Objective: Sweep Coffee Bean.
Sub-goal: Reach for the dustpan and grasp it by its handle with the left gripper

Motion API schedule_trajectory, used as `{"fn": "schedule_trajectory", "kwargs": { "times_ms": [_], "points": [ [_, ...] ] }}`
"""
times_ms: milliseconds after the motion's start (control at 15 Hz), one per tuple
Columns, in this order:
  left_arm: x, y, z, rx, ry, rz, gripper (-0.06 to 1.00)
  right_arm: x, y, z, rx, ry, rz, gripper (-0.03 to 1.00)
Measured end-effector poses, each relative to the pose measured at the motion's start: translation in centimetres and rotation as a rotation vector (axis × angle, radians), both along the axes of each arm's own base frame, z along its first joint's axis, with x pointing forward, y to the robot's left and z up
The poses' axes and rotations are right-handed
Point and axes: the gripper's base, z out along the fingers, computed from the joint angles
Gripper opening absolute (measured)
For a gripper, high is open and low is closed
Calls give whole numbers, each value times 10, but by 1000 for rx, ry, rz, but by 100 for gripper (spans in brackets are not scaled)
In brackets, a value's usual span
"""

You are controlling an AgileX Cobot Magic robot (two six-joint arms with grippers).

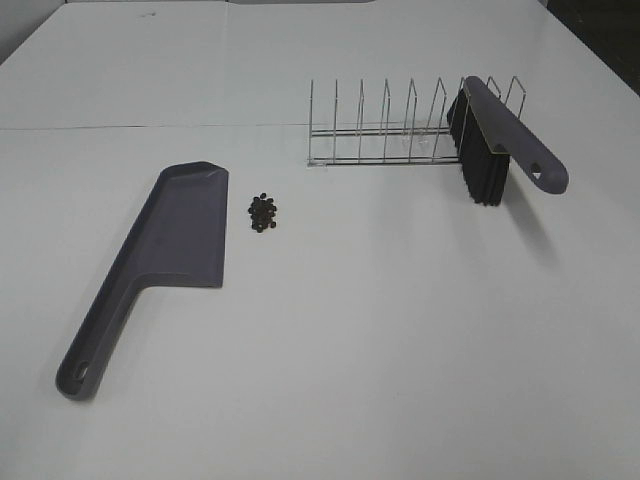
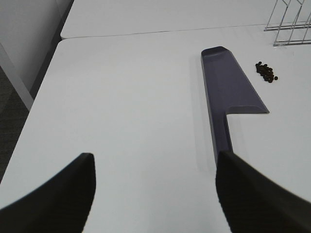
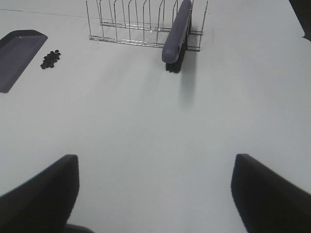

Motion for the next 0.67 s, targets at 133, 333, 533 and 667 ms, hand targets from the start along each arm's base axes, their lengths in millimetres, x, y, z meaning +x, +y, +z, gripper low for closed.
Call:
{"fn": "schedule_trajectory", "kwargs": {
  "times_ms": [133,333,533,667],
  "points": [
    [0,0,0,0,0,0,65,0,0,0,0,0,0,73],
    [0,0,0,0,0,0,65,0,0,0,0,0,0,73],
    [0,0,0,0,0,0,65,0,0,0,0,0,0,73],
    [0,0,0,0,0,0,65,0,0,0,0,0,0,73]
  ]
}}
